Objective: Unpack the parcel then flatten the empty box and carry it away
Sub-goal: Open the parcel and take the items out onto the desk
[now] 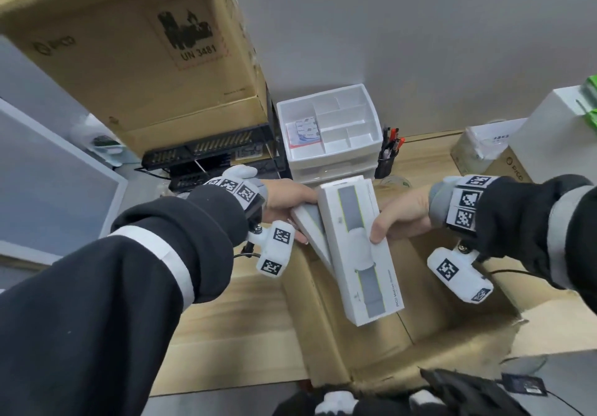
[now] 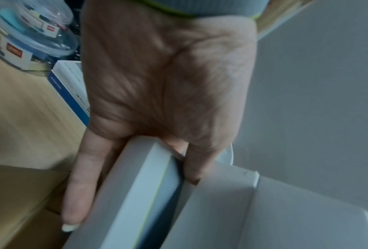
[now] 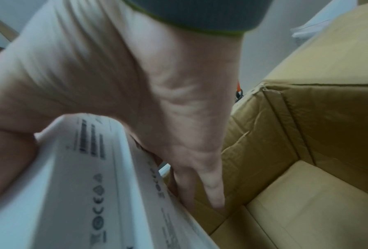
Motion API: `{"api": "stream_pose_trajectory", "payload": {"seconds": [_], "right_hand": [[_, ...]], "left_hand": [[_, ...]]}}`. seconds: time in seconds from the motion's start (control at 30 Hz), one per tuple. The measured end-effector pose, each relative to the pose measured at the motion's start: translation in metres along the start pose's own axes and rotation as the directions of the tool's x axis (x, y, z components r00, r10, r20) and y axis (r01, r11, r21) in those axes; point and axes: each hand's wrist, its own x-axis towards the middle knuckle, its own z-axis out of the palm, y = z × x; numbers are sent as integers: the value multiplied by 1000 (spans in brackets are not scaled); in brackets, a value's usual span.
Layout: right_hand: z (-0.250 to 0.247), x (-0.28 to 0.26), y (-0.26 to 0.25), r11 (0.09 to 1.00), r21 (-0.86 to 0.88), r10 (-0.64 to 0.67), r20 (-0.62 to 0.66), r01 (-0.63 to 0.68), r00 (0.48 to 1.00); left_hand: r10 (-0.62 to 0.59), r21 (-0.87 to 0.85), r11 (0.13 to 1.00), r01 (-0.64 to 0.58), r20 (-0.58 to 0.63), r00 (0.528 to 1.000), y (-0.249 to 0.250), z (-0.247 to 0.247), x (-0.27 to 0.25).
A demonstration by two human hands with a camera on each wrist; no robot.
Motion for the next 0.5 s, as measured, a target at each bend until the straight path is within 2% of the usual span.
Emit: {"api": "stream_pose_trajectory", "payload": {"seconds": [0.1,0.2,0.4,0.5], "right_hand": [[0,2,-9,1000,4,22,-13,-22,1000],[-1,5,-13,999,-21,46,2,-46,999],[7,9,-16,991,-71,115,-18,-116,993],[7,6,-19,985,-93,144,-9,-144,990]], "left_hand": [[14,-143,990,-21,-47,999,-6,-2,-2],[37,-213,976,-39,-15,999,-6,-1,-5],[30,-253,967,-14,63,998,-6,1,-9],[62,-236,971,-44,68,996,-1,4,-10]]}}
